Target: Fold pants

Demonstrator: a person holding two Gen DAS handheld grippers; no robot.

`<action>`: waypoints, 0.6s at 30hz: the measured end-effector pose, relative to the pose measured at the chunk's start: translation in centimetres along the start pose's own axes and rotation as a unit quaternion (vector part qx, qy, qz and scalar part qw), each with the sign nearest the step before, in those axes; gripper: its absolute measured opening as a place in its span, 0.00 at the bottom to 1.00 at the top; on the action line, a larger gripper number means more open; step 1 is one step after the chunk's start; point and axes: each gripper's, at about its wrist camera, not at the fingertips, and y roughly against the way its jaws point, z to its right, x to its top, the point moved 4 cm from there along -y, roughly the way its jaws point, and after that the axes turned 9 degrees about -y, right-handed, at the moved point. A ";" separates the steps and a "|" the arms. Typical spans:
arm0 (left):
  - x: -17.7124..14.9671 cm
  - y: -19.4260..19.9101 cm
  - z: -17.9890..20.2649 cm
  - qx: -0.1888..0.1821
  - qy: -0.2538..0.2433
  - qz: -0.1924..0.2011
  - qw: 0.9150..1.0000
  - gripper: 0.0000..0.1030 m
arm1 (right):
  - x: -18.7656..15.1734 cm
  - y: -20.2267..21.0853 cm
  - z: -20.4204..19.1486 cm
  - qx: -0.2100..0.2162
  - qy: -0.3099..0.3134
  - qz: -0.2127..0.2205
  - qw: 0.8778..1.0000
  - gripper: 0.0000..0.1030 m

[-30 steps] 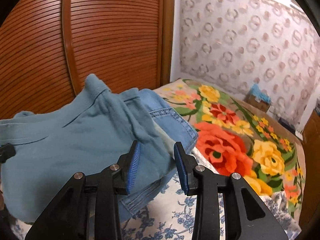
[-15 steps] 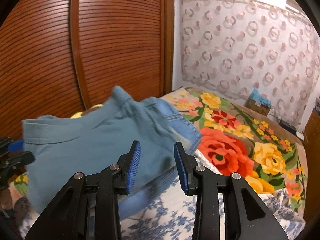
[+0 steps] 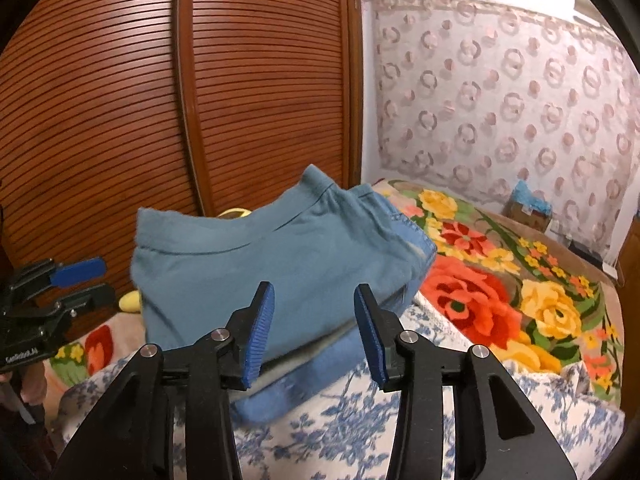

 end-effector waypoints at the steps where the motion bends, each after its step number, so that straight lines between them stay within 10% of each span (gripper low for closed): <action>1: -0.1 0.3 0.1 0.001 0.000 0.001 1.000 0.41 | -0.3 0.4 -0.1 -0.001 -0.002 0.001 1.000 0.46; 18: -2.2 4.3 2.3 -0.013 -0.019 -0.002 1.000 0.41 | -4.2 6.5 -2.2 -0.012 -0.020 0.022 0.999 0.76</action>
